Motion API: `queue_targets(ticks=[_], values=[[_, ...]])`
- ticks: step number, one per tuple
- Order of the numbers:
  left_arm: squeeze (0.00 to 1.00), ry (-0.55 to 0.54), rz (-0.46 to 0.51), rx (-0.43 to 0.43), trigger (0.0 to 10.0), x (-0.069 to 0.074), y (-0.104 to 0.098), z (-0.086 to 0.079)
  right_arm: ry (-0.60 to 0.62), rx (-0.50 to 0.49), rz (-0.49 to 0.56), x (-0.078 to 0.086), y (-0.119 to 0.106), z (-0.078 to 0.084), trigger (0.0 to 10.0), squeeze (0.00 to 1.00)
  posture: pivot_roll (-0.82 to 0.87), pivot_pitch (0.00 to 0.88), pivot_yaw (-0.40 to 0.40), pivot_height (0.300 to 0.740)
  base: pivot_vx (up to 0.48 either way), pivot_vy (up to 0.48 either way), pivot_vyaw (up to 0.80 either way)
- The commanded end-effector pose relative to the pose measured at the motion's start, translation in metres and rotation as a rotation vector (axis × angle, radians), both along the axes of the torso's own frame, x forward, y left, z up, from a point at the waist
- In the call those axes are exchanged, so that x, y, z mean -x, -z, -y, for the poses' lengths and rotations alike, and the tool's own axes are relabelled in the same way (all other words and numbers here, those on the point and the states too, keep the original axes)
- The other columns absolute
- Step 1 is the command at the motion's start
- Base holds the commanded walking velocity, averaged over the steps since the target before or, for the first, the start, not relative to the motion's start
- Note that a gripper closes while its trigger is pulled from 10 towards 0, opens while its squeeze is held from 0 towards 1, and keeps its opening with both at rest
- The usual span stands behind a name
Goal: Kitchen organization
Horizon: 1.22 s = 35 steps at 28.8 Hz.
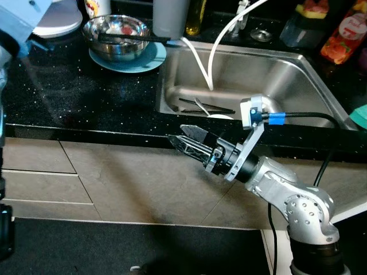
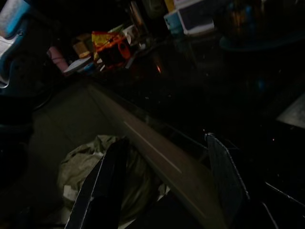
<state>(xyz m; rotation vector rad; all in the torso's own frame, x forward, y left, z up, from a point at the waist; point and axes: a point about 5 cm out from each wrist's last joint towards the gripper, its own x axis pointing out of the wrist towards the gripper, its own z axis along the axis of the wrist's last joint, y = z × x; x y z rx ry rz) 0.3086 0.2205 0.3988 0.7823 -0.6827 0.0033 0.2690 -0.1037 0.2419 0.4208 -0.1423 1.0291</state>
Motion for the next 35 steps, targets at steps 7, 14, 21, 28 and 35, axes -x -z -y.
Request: queue_targets(ticks=[7,14,21,28,35], values=[[0.0,0.159,0.034,0.042,10.0,0.01,-0.006,0.039,0.018,-0.022,0.019,-0.004,0.002,0.0,10.0,0.0,0.1,0.0,-0.02,0.74,0.167,-0.216,0.0],[0.0,0.29,-0.041,0.113,10.0,0.009,0.01,0.062,0.038,-0.017,0.025,-0.007,0.003,0.001,10.0,0.0,0.1,0.0,-0.022,0.74,0.0,0.0,0.0],[0.0,0.413,-0.142,0.114,10.0,0.008,0.027,0.076,0.063,-0.007,0.029,-0.01,0.003,0.002,10.0,0.0,0.1,0.0,-0.026,0.74,0.0,0.0,0.0],[0.0,0.69,-0.414,0.064,10.0,0.014,0.077,0.103,0.22,0.018,-0.007,-0.025,0.008,0.009,10.0,0.0,0.1,0.0,-0.026,0.74,0.0,0.0,0.0],[0.0,0.708,-0.521,0.015,10.0,0.01,0.103,0.105,0.283,0.011,-0.032,-0.03,0.008,0.017,10.0,0.0,0.08,0.0,-0.022,0.74,0.0,0.0,-0.58]])
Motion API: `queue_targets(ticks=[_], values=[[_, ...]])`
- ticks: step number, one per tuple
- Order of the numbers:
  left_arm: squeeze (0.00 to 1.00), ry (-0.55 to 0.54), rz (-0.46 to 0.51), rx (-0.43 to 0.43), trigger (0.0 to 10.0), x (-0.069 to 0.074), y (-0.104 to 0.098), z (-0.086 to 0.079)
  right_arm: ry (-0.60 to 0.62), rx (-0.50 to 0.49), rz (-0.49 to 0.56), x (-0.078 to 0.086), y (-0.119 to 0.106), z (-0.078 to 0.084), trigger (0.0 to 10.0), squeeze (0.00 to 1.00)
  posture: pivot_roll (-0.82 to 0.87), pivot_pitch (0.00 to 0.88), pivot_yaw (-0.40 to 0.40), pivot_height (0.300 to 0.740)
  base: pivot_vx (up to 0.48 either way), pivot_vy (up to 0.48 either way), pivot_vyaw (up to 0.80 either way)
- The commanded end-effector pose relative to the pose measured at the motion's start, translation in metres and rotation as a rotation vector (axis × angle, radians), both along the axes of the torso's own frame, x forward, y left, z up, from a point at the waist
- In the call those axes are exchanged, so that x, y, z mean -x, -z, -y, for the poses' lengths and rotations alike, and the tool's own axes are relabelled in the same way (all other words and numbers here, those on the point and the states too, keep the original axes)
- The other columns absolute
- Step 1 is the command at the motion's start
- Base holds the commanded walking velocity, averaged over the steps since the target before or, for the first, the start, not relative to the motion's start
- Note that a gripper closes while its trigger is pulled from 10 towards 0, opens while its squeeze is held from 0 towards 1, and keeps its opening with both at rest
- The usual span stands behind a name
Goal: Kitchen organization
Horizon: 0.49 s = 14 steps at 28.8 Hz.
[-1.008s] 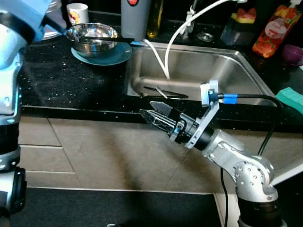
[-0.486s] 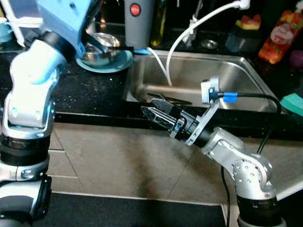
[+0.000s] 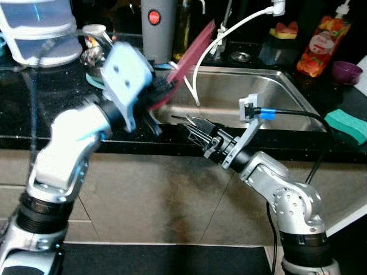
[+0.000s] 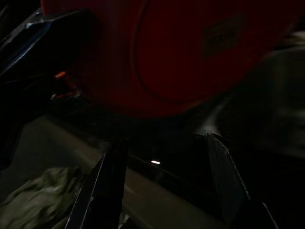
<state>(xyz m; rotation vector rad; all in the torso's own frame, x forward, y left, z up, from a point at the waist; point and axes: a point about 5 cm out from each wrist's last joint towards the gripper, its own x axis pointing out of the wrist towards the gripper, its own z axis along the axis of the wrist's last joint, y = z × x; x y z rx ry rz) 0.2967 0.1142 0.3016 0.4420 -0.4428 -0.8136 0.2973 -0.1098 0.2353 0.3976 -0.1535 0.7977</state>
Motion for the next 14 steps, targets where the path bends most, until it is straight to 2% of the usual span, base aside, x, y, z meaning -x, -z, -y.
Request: queue_targets(ticks=[1,8,14], values=[[0.0,-0.052,-0.005,-0.036,10.0,-0.008,0.01,-0.005,0.064,0.003,-0.002,-0.001,0.002,0.012,10.0,0.0,0.08,0.0,-0.022,0.74,0.0,0.0,-0.63],[0.0,-0.193,0.02,-0.071,10.0,-0.026,0.014,-0.027,0.092,0.045,-0.006,0.003,0.004,0.018,10.0,0.0,0.04,0.021,-0.024,0.74,0.0,0.0,0.0],[0.0,-0.222,0.021,-0.102,10.0,-0.035,0.016,-0.038,0.097,0.08,-0.019,0.01,0.007,0.022,10.0,0.0,0.02,0.051,-0.025,0.74,0.0,0.0,0.0]])
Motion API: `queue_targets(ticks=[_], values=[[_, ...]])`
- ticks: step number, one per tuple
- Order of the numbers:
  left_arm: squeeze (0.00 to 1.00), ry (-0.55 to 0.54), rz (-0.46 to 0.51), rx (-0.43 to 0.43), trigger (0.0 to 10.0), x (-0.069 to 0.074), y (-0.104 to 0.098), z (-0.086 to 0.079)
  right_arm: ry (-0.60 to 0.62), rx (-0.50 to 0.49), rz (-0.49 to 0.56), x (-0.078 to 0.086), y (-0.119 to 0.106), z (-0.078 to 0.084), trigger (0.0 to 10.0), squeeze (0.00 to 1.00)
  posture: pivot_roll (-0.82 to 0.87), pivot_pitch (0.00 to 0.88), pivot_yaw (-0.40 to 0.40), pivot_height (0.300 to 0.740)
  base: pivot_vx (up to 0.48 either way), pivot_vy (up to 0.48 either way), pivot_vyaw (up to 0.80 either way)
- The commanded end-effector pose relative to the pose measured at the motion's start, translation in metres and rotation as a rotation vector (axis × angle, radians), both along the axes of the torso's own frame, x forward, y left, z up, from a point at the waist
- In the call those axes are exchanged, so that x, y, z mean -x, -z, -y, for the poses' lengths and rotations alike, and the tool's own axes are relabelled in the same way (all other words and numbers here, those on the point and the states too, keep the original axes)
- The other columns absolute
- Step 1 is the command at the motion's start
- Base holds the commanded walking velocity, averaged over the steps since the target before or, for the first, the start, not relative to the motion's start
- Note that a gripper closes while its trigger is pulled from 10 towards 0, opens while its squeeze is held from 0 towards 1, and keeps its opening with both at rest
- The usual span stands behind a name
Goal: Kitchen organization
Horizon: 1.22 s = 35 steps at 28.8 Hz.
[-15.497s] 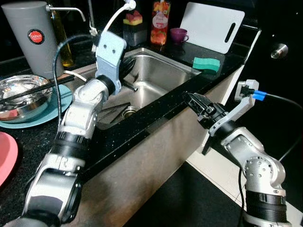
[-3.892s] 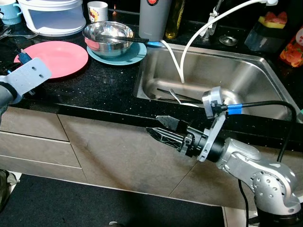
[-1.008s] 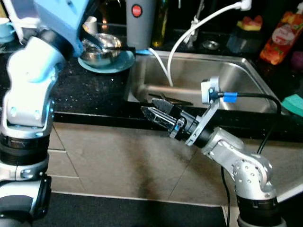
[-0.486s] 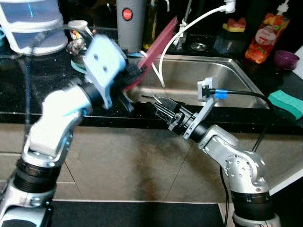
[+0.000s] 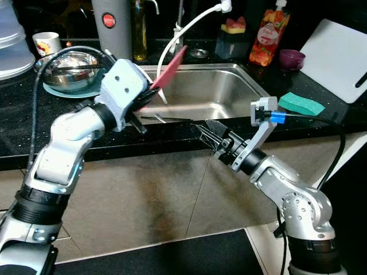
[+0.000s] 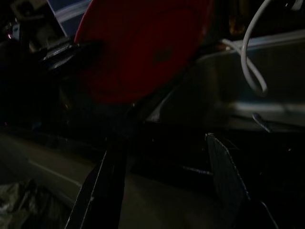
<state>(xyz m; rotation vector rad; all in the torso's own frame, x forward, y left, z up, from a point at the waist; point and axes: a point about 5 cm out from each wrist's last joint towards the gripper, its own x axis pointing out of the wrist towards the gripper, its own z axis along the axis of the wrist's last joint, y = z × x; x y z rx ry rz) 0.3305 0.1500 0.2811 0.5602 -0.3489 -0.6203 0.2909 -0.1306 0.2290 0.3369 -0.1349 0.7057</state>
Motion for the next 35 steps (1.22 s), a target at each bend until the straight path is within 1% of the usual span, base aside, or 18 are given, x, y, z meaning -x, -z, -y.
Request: queue_targets(ticks=[1,6,7,8,10,16,18,19,21,22,24,25,28,29,32,33,34,35], values=[[0.0,0.002,0.017,-0.032,10.0,-0.005,-0.002,-0.005,0.0,0.028,-0.012,0.006,0.001,0.001,10.0,0.0,0.01,0.064,-0.028,0.74,0.0,0.0,0.0],[0.0,-0.005,0.009,-0.048,10.0,-0.015,0.002,-0.013,-0.006,0.047,-0.02,0.012,0.001,0.002,10.0,0.0,-0.01,0.079,-0.029,0.74,0.0,0.0,0.0],[0.0,0.025,-0.011,-0.03,10.0,-0.023,0.003,-0.015,-0.007,0.06,-0.028,0.016,0.0,0.005,10.0,0.0,-0.04,0.121,-0.032,0.74,0.0,0.0,0.0],[0.0,0.037,-0.022,-0.018,10.0,-0.027,0.004,-0.015,-0.006,0.067,-0.034,0.018,0.0,0.006,10.0,0.0,-0.05,0.134,-0.031,0.74,0.0,0.0,0.0],[0.0,0.044,-0.028,-0.01,10.0,-0.03,0.005,-0.015,-0.006,0.071,-0.037,0.02,-0.001,0.007,10.0,0.0,-0.06,0.138,-0.031,0.74,0.0,0.0,0.0],[0.0,0.042,-0.036,-0.039,10.0,-0.042,0.008,-0.015,0.0,0.096,-0.049,0.028,-0.003,0.011,10.0,0.0,-0.11,0.187,-0.034,0.74,0.0,0.0,0.0],[0.0,0.07,-0.045,0.022,10.0,-0.048,0.004,-0.012,0.001,0.105,-0.057,0.032,-0.005,0.013,10.0,0.0,-0.12,0.2,-0.033,0.74,0.0,0.0,0.0],[0.53,0.087,-0.053,0.048,10.0,-0.049,0.003,-0.01,0.001,0.107,-0.058,0.033,-0.005,0.013,10.0,0.0,-0.12,0.202,-0.032,0.74,0.0,0.0,0.0],[0.53,0.087,-0.053,0.048,10.0,-0.049,0.003,-0.01,0.001,0.107,-0.058,0.033,-0.005,0.013,10.0,0.0,-0.12,0.202,-0.032,0.74,0.0,0.0,0.0],[1.0,0.107,-0.059,0.072,10.0,-0.051,0.003,-0.009,0.002,0.108,-0.061,0.033,-0.006,0.013,10.0,0.0,-0.13,0.201,-0.031,0.74,0.0,0.0,0.0],[1.0,0.134,-0.061,0.093,10.0,-0.052,0.001,-0.006,0.004,0.109,-0.062,0.033,-0.006,0.013,10.0,0.0,-0.13,0.197,-0.029,0.74,0.0,0.0,0.0],[1.0,0.195,-0.033,0.132,10.0,-0.052,-0.01,0.001,0.007,0.105,-0.063,0.032,-0.006,0.012,10.0,0.0,-0.12,0.185,-0.029,0.74,0.0,0.0,0.0],[1.0,0.213,-0.02,0.144,10.0,-0.051,-0.015,0.004,0.008,0.103,-0.063,0.031,-0.006,0.011,10.0,0.0,-0.12,0.18,-0.028,0.74,0.0,0.0,0.0],[1.0,0.237,0.002,0.16,10.0,-0.049,-0.021,0.006,0.007,0.1,-0.063,0.031,-0.006,0.011,10.0,0.0,-0.11,0.177,-0.029,0.74,0.0,0.0,0.0],[1.0,0.303,0.09,0.147,10.0,-0.04,-0.042,0.016,0.004,0.088,-0.057,0.026,-0.007,0.008,10.0,0.0,-0.09,0.148,-0.029,0.74,0.0,0.0,0.0],[1.0,0.303,0.09,0.147,10.0,-0.04,-0.042,0.016,0.004,0.088,-0.057,0.026,-0.007,0.008,10.0,0.0,-0.09,0.148,-0.029,0.74,0.0,0.0,0.0],[0.0,0.32,0.147,0.15,10.0,-0.032,-0.056,0.018,0.001,0.078,-0.052,0.023,-0.008,0.005,10.0,0.0,-0.08,0.134,-0.027,0.74,0.0,0.0,0.0],[0.0,0.315,0.182,0.156,10.0,-0.026,-0.064,0.017,0.001,0.073,-0.049,0.022,-0.008,0.004,10.0,0.0,-0.07,0.121,-0.027,0.74,0.0,0.0,0.0]])
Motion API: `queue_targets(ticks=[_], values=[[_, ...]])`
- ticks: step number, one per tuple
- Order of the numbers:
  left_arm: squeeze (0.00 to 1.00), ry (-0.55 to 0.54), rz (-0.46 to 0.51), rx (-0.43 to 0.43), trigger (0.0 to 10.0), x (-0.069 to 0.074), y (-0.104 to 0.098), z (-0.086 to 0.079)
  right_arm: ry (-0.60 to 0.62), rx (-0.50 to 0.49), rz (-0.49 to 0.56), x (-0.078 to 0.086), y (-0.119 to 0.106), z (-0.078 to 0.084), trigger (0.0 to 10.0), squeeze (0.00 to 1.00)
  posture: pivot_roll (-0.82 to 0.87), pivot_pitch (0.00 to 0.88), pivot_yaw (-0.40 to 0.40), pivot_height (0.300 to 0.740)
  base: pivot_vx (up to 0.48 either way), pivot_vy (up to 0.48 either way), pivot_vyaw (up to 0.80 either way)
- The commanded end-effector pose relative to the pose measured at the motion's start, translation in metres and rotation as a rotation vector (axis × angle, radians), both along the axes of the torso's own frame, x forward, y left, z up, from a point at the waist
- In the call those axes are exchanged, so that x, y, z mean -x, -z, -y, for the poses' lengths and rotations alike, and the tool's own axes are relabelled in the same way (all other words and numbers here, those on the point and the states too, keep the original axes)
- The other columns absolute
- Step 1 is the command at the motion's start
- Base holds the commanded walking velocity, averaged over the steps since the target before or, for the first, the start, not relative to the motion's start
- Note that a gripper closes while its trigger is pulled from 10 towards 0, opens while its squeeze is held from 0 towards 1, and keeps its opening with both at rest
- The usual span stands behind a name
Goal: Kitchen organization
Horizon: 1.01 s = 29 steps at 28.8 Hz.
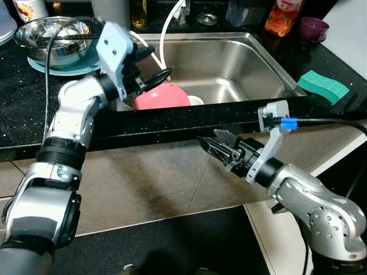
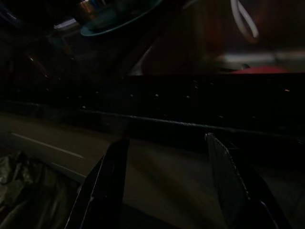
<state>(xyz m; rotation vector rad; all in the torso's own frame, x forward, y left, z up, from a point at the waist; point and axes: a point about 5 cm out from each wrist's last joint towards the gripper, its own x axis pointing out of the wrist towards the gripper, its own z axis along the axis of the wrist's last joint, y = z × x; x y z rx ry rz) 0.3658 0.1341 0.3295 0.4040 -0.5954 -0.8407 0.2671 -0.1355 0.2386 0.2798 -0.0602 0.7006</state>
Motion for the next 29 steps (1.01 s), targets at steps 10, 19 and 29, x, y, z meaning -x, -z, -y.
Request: queue_targets(ticks=[10,19,29], values=[[0.0,-0.244,0.223,0.1,10.0,0.042,-0.028,-0.022,-0.028,-0.096,0.024,-0.011,0.002,-0.01,10.0,0.0,0.0,0.063,-0.035,0.74,0.0,0.0,0.0],[0.0,-0.504,0.007,0.366,10.0,0.068,0.026,-0.025,-0.074,-0.183,0.033,-0.026,0.009,-0.034,10.0,0.0,0.13,0.0,-0.05,0.74,0.0,0.0,0.53],[0.0,-0.542,-0.185,0.37,10.0,0.089,0.065,-0.001,0.038,-0.218,0.018,-0.047,0.025,-0.034,10.0,0.0,0.18,0.0,-0.032,0.74,0.0,0.0,0.56]])
